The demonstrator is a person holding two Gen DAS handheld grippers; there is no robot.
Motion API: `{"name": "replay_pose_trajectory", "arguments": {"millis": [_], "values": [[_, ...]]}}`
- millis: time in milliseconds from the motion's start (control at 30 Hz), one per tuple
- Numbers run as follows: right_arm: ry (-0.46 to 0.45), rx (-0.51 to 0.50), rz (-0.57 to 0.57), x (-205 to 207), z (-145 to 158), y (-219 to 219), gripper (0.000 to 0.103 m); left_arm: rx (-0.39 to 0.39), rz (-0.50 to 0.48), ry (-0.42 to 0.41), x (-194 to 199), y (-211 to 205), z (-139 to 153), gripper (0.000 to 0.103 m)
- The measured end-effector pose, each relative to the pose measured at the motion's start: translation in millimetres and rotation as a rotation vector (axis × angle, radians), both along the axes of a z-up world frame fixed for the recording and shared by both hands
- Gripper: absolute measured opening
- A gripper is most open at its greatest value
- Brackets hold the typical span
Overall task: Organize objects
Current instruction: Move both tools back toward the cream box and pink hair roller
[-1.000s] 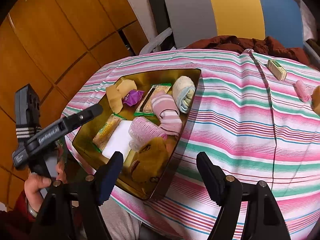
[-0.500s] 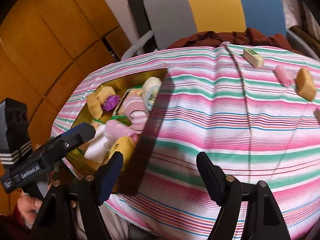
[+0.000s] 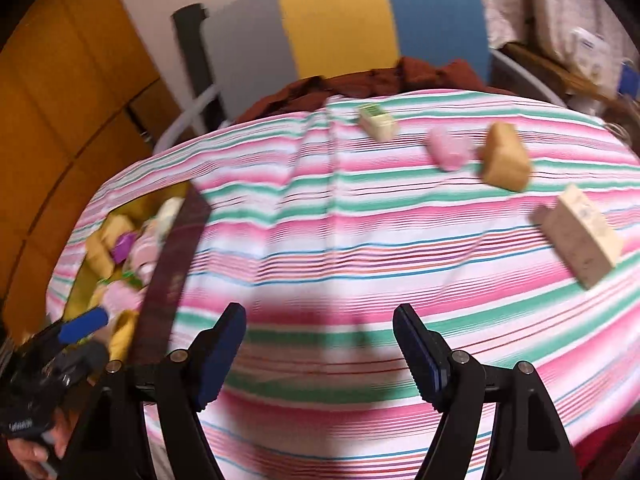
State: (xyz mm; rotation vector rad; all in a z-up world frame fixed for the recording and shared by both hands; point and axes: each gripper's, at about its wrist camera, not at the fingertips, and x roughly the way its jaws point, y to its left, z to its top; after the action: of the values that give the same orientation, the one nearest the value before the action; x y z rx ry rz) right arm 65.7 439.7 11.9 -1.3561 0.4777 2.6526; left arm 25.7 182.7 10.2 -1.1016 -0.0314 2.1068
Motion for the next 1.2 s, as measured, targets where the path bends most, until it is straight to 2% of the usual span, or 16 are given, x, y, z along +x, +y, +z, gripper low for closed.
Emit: {"name": "replay_pose_trajectory", "arguments": {"millis": [233,433,533,633,767,867,1000,1100,1200], "values": [[-0.025,0.08,-0.095,8.1,1.2,52.9,0.081,-0.03,-0.062,-0.024,7.2,33.8,-4.7,0.068],[-0.037,0.117,-0.13,5.9,3.0,85.8,0.082,-0.053,-0.1,-0.047,11.0,55.9,-9.9,0.068],[-0.013,0.154,-0.167,6.2,9.9,108.1,0.085,-0.072,-0.113,-0.06,12.0,64.5,-14.7,0.068],[0.031,0.202,-0.277,7.5,19.1,151.5,0.091,-0.083,-0.123,-0.072,12.3,69.8,-17.3,0.068],[0.042,0.19,-0.345,7.6,15.1,202.6,0.093,-0.096,-0.134,-0.073,14.0,74.6,-18.7,0.068],[0.026,0.171,-0.378,8.8,3.7,225.0,0.093,-0.101,-0.138,-0.081,13.3,77.3,-20.9,0.068],[0.014,0.147,-0.385,9.5,-14.8,237.8,0.093,-0.109,-0.139,-0.098,9.8,83.1,-24.1,0.068],[0.0,0.092,-0.369,12.8,-28.4,240.8,0.093,-0.116,-0.139,-0.101,6.8,88.4,-24.8,0.068],[-0.018,0.094,-0.334,12.1,-32.2,240.9,0.093,-0.119,-0.142,-0.102,4.1,96.0,-25.5,0.068]]}}
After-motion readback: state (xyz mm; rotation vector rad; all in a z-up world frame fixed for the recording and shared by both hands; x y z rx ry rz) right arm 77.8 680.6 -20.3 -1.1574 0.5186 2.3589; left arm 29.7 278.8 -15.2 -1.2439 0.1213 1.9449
